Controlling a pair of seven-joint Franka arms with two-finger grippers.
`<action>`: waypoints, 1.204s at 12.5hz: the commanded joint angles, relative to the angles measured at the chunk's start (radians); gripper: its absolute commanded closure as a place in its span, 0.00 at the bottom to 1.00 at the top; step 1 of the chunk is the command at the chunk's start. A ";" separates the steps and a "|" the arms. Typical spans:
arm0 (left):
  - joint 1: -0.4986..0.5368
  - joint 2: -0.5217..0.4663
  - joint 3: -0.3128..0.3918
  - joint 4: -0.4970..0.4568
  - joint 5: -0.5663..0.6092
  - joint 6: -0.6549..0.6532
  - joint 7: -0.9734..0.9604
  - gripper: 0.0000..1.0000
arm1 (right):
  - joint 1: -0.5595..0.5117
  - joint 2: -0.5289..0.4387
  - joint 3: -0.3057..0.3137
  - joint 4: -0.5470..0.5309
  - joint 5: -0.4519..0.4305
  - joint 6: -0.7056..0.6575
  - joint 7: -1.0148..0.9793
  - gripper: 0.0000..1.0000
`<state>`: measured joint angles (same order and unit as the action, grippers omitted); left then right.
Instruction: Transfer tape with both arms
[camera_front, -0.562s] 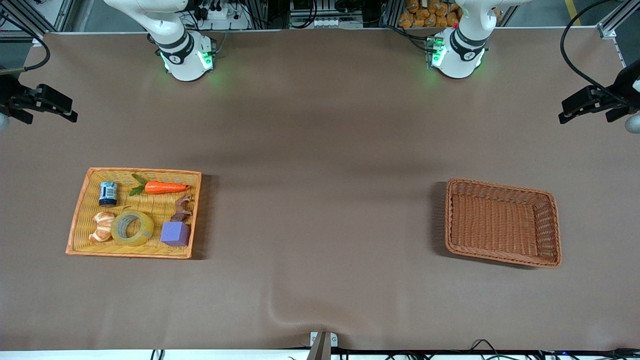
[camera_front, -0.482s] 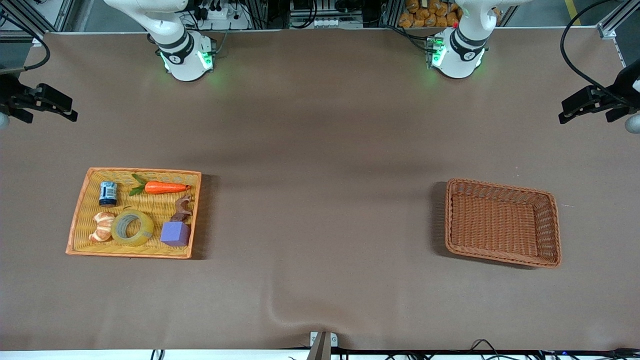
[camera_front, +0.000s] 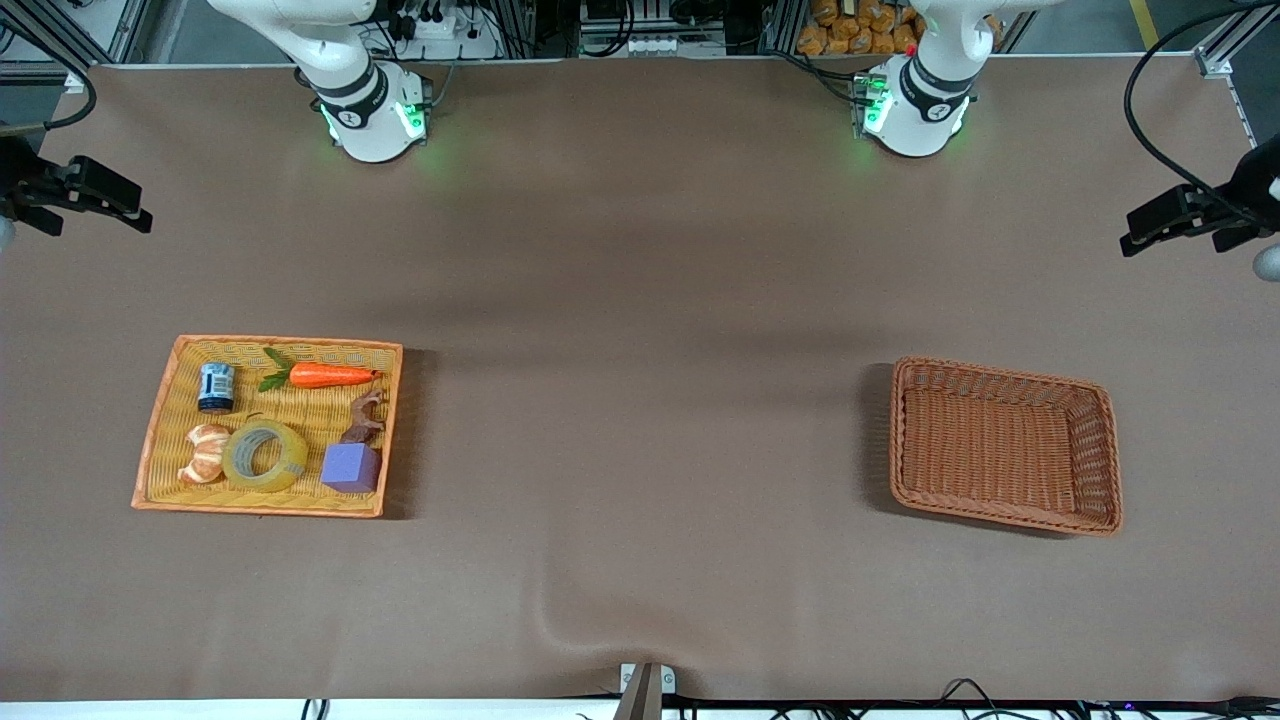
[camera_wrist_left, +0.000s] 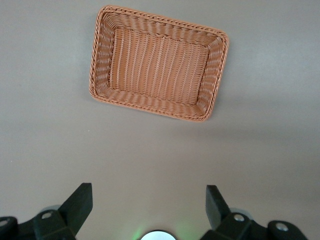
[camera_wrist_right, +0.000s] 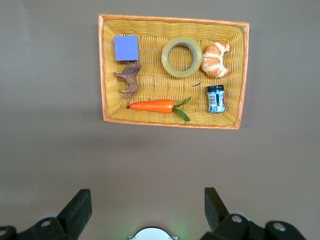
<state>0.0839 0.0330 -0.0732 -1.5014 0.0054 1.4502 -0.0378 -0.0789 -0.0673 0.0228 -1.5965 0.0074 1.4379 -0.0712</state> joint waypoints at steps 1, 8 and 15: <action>0.005 0.034 0.000 0.041 -0.028 -0.022 0.015 0.00 | -0.009 0.088 -0.003 0.001 0.000 0.057 0.008 0.00; 0.002 0.030 -0.002 0.041 -0.019 -0.022 -0.002 0.00 | 0.040 0.486 0.000 -0.002 0.002 0.418 0.007 0.00; 0.004 0.028 -0.007 0.036 -0.024 -0.022 -0.002 0.00 | 0.012 0.724 0.000 -0.014 -0.012 0.680 -0.082 0.00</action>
<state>0.0790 0.0611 -0.0766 -1.4765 0.0049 1.4482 -0.0379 -0.0407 0.6166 0.0171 -1.6283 0.0071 2.0837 -0.0977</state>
